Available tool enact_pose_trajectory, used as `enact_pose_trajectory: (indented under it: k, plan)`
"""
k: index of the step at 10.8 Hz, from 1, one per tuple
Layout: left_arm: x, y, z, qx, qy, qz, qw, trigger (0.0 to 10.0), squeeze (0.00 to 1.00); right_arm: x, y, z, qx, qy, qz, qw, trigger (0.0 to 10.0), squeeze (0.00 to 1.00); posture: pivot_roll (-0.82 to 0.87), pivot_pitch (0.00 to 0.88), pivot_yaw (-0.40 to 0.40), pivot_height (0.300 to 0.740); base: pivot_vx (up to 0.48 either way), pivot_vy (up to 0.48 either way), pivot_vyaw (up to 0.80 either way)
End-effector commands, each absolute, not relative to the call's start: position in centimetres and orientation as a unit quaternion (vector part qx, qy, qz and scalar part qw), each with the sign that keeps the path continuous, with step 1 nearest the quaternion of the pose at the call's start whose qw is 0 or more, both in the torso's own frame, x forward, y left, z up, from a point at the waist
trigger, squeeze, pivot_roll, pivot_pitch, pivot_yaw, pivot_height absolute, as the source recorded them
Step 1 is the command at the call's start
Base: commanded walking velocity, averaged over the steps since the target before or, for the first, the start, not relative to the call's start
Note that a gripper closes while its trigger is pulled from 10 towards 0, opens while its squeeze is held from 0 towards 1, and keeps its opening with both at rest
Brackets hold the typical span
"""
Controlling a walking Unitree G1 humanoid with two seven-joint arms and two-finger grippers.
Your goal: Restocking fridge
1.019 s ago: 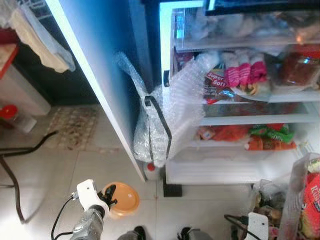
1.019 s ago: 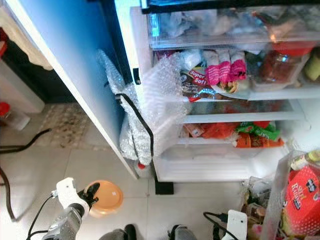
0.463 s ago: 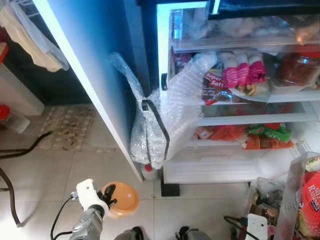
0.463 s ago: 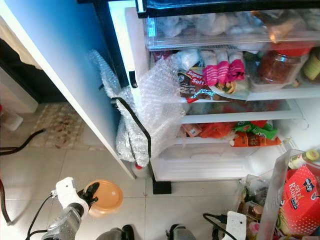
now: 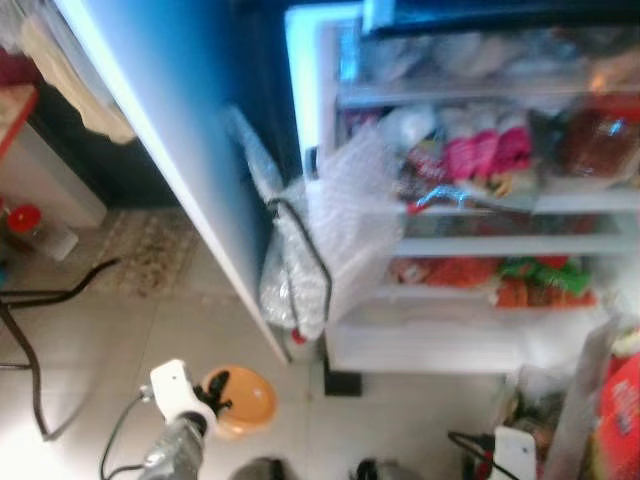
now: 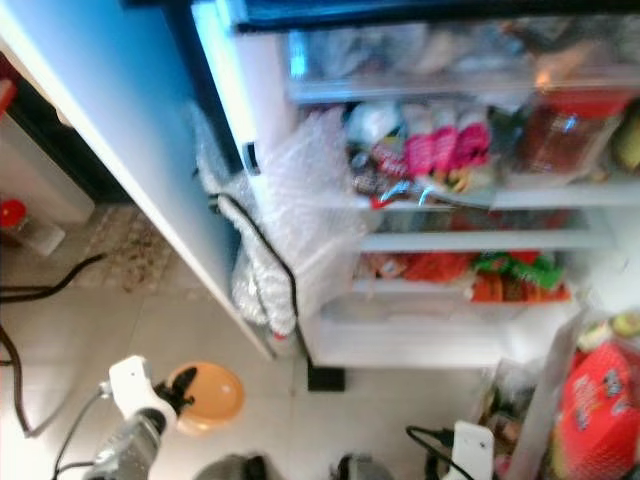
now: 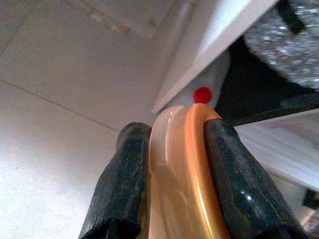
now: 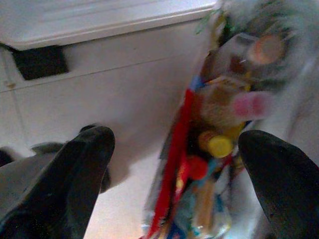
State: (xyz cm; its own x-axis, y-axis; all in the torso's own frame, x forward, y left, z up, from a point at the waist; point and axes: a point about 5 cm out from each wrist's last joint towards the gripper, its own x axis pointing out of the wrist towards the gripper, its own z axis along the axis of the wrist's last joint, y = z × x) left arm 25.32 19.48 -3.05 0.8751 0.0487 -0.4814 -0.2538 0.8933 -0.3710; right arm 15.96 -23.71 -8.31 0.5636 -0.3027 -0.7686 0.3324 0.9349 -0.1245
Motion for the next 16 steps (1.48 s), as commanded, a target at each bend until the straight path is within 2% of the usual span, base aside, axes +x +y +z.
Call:
enact_pose_trajectory:
  k: [1, 7, 16]
  plan:
    - [24.14, 20.0, -3.94, -0.207, 0.26, 0.088, 0.939, 10.0, 0.0, 14.88, -23.27, -8.89, 0.018, 0.451, -0.177, 0.875, 10.0, 0.0, -0.06, 0.226, 0.074, 0.74, 0.0, -0.315, 0.0]
    - [24.14, 19.95, -3.99, -0.205, 0.263, 0.085, 0.939, 10.0, 0.0, 14.98, -23.23, -8.87, 0.016, 0.451, -0.175, 0.875, 10.0, 0.0, -0.06, 0.224, 0.073, 0.74, 0.0, -0.286, 0.0]
    - [24.49, 19.65, -3.75, -0.205, 0.259, 0.068, 0.941, 10.0, 0.0, 14.72, -22.96, -9.03, 0.026, 0.452, -0.175, 0.874, 10.0, 0.0, -0.06, 0.231, 0.077, 0.74, 0.0, 0.0, -0.05]
